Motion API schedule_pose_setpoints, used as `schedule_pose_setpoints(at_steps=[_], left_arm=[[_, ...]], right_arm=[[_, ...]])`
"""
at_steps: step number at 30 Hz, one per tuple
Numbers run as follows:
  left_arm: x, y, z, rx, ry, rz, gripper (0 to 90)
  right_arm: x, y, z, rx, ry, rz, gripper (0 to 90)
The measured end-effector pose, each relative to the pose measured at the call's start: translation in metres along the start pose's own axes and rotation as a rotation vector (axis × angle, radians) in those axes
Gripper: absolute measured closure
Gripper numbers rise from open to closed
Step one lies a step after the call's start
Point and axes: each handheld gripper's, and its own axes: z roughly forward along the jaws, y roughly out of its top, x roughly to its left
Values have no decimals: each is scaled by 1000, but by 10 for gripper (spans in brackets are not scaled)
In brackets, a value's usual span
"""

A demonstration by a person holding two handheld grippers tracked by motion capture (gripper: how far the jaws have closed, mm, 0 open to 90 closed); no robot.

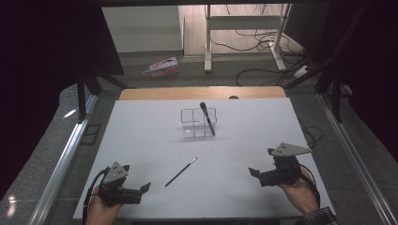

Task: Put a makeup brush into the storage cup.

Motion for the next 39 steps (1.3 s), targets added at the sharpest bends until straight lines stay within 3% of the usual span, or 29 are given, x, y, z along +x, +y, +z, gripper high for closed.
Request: schedule_pose_setpoints(at_steps=[24, 39], left_arm=[[-1, 0, 0, 1, 16, 9, 13], [-1, 0, 0, 10, 17, 0, 13]], right_arm=[[1, -27, -19, -9, -51, 22, 0], [1, -33, -21, 11, -48, 28, 0]])
